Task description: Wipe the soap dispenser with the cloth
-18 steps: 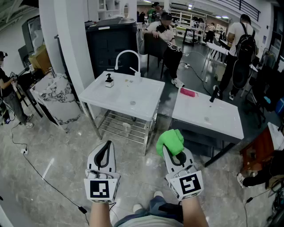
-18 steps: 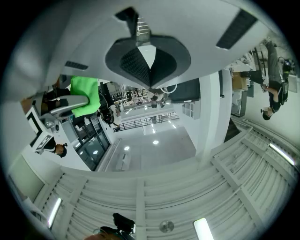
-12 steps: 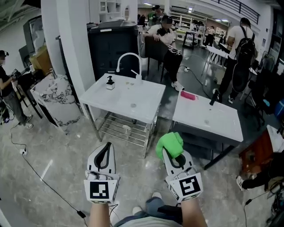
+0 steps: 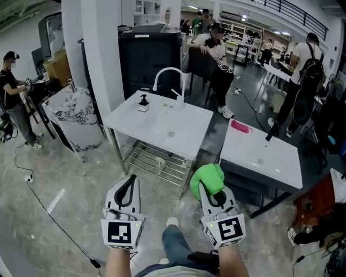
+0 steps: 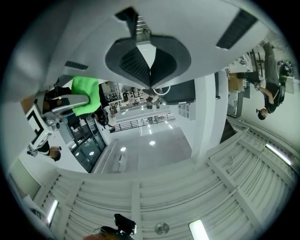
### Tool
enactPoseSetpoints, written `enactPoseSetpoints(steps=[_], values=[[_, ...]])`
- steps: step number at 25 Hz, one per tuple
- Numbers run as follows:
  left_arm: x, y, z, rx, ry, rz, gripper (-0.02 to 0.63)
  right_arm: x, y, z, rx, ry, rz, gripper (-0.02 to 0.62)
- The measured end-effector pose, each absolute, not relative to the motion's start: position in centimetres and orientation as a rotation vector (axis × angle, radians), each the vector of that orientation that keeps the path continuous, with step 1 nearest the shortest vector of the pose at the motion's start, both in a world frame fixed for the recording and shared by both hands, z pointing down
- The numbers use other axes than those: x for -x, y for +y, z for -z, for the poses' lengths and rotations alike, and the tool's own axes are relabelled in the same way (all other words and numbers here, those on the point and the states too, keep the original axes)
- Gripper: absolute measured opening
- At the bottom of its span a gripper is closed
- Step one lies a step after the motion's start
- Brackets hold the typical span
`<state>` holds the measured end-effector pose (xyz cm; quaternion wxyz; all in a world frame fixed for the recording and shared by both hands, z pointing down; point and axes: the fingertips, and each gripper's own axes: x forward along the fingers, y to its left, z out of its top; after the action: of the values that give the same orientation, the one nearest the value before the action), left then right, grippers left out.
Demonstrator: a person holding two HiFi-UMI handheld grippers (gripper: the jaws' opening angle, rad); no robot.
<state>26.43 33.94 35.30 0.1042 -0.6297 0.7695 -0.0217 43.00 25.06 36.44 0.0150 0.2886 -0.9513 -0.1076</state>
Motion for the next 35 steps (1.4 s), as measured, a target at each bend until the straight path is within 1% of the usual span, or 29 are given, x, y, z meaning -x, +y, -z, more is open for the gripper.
enactPoseSetpoints(steps=[6,11,18,25,29,35], values=[[-22.0,28.9,-35.8,1.847,2.294,0.07,0.015,-38.2,19.8,-37.3,-0.856,-2.977,0.319,0.044],[-16.9,23.2,-36.1,1.83,2.303,0.102,0.015,-32.2,13.4,-37.8,-0.823,-2.999,0.278,0.044],[-9.8,13.5,-35.9,1.821,2.329,0.099,0.015,-24.7,4.9,-38.0,-0.755,-2.997,0.3,0.044],[-5.4,5.4,-36.8,1.86,2.334,0.116,0.015,-20.8,-2.4,-39.2,-0.764,-2.963,0.271,0.044],[-3.9,2.2,-37.3,1.895,2.31,0.147,0.015,-19.5,-4.8,-39.2,-0.767,-2.968,0.27,0.044],[-0.9,-2.8,-38.2,1.983,2.258,0.113,0.015,-17.0,-8.4,-40.4,-0.827,-2.917,0.259,0.045]])
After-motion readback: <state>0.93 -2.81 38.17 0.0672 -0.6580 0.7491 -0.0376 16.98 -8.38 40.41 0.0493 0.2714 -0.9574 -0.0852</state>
